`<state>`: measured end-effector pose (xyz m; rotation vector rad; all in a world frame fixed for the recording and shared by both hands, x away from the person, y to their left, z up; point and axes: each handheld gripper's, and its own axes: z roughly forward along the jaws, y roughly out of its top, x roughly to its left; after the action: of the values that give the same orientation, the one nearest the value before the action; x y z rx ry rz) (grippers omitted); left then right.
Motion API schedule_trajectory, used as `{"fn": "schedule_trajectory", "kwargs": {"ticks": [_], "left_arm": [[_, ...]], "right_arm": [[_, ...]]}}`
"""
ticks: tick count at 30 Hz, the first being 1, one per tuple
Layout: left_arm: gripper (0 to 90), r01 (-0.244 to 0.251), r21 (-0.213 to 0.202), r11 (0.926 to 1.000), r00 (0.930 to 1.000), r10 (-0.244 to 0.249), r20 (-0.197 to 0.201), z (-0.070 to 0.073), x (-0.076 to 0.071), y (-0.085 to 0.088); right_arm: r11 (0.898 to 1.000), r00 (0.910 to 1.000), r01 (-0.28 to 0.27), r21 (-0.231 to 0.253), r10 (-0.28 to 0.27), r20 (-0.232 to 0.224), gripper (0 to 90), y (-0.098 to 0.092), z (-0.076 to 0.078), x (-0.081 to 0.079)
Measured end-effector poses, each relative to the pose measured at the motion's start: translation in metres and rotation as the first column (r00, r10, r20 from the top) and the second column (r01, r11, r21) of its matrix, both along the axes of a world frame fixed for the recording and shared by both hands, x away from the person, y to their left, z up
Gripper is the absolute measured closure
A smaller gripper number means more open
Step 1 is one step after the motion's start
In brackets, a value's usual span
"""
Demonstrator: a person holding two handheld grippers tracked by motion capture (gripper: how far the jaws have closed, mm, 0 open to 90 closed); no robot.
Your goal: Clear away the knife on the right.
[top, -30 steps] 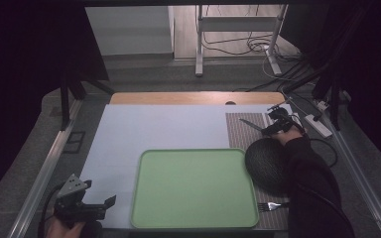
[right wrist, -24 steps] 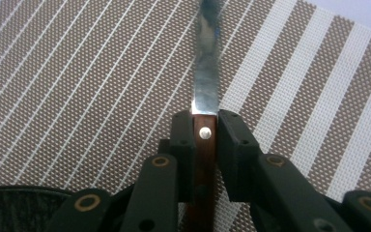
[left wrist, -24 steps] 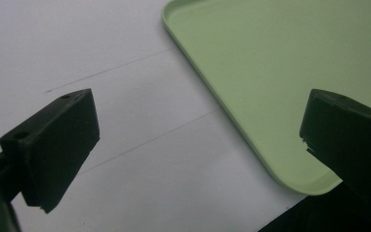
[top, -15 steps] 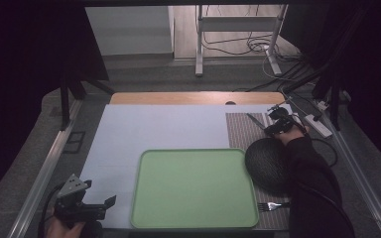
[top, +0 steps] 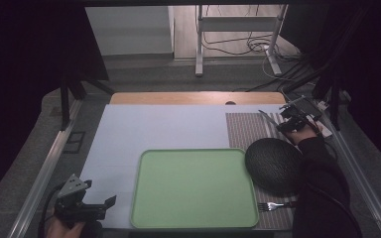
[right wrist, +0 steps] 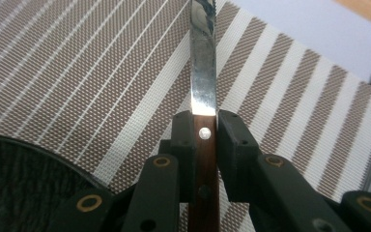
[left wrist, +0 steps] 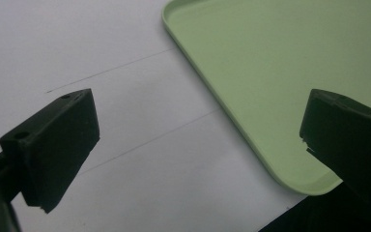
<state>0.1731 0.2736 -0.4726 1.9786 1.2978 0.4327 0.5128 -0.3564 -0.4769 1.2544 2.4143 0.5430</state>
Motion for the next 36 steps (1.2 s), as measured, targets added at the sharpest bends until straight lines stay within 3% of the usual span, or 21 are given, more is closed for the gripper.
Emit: {"fn": "schedule_trajectory", "kwargs": {"ticks": [8, 17, 36], "left_arm": [[1.1, -0.001, 0.000, 1.0000, 1.0000, 0.001, -0.002, 0.000, 0.000, 0.000], [1.1, -0.001, -0.001, 1.0000, 1.0000, 0.001, -0.002, 0.000, 0.000, 0.000], [1.0, -0.003, -0.005, 1.0000, 1.0000, 0.003, -0.001, 0.000, 0.000, 0.001]], "right_arm": [[0.997, 1.0000, 0.008, 0.074, -0.008, 0.002, 77.6, 0.006, 0.008, -0.012], [0.992, 0.9999, -0.011, 0.124, 0.012, -0.010, 77.6, 0.025, 0.010, -0.029], [0.984, 0.9953, -0.086, 0.156, 0.092, -0.030, 77.5, 0.070, 0.009, -0.078]]}}
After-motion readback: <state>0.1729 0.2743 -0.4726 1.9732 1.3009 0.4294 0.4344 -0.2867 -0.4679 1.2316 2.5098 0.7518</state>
